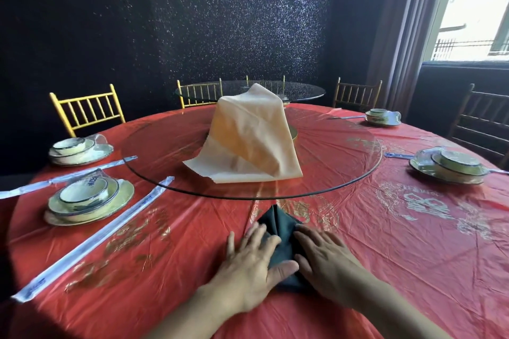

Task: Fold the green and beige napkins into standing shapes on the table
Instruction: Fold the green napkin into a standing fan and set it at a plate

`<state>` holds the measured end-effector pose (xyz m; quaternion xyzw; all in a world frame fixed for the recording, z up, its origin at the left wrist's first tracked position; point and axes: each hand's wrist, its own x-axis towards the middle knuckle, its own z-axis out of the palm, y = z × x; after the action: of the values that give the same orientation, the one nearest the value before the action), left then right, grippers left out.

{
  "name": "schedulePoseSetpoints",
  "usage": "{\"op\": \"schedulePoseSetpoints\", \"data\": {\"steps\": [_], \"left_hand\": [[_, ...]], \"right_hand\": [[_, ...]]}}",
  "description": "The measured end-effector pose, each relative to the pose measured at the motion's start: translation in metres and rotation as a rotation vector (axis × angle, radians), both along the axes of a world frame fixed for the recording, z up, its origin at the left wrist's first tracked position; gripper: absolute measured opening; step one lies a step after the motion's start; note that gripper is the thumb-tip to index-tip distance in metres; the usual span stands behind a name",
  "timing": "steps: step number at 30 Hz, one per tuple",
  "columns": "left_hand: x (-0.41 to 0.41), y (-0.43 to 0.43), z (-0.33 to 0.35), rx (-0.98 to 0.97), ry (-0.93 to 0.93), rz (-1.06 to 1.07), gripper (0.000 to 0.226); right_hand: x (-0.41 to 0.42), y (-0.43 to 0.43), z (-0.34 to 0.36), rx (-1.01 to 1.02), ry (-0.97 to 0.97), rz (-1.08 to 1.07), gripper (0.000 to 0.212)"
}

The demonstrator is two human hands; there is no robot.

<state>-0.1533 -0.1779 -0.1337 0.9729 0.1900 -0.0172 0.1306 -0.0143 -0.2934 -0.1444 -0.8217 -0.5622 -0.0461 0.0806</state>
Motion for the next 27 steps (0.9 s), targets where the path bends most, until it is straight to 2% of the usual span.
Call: {"op": "schedulePoseSetpoints", "data": {"steps": [2, 6, 9, 10, 13, 14, 16, 17, 19, 22, 24, 27], "left_hand": [[0.002, -0.002, -0.004, 0.053, 0.056, 0.010, 0.109], [0.002, -0.001, -0.010, 0.080, 0.059, -0.004, 0.121], [0.003, 0.000, -0.011, 0.027, 0.013, 0.004, 0.127], [0.002, 0.001, -0.011, -0.018, -0.011, 0.015, 0.122], [-0.003, 0.003, -0.005, -0.175, -0.188, 0.093, 0.084], [-0.005, 0.002, -0.003, -0.205, -0.281, 0.134, 0.081], [-0.008, 0.003, -0.003, -0.290, -0.418, 0.262, 0.078], [-0.008, 0.002, -0.003, -0.403, -0.462, 0.333, 0.075], [-0.009, -0.002, 0.004, -0.685, -0.521, 0.425, 0.065], [-0.007, 0.004, 0.014, -0.940, -0.517, 0.498, 0.032], [-0.009, 0.008, 0.024, -1.070, -0.434, 0.505, 0.008], [-0.009, 0.009, 0.027, -1.136, -0.269, 0.442, 0.017]], "right_hand": [[-0.002, 0.000, -0.004, -0.082, 0.034, 0.011, 0.115], [-0.003, 0.001, -0.002, -0.102, 0.038, 0.000, 0.101], [-0.005, 0.001, -0.002, -0.111, 0.039, -0.015, 0.102], [-0.005, 0.000, -0.002, -0.111, 0.050, -0.022, 0.101], [-0.008, -0.004, -0.001, 0.021, 0.069, -0.064, 0.092], [-0.011, -0.005, -0.002, 0.110, 0.017, -0.065, 0.081], [-0.020, -0.009, -0.003, 0.309, 0.028, -0.062, 0.046], [-0.026, -0.009, -0.005, 0.371, 0.060, -0.051, 0.034], [-0.034, -0.009, -0.004, 0.363, 0.144, -0.023, 0.027], [-0.033, -0.010, -0.003, 0.337, 0.200, -0.048, 0.020], [-0.036, -0.010, -0.004, 0.352, 0.239, -0.108, 0.019], [-0.038, -0.010, -0.001, 0.394, 0.264, -0.166, 0.023]]}}
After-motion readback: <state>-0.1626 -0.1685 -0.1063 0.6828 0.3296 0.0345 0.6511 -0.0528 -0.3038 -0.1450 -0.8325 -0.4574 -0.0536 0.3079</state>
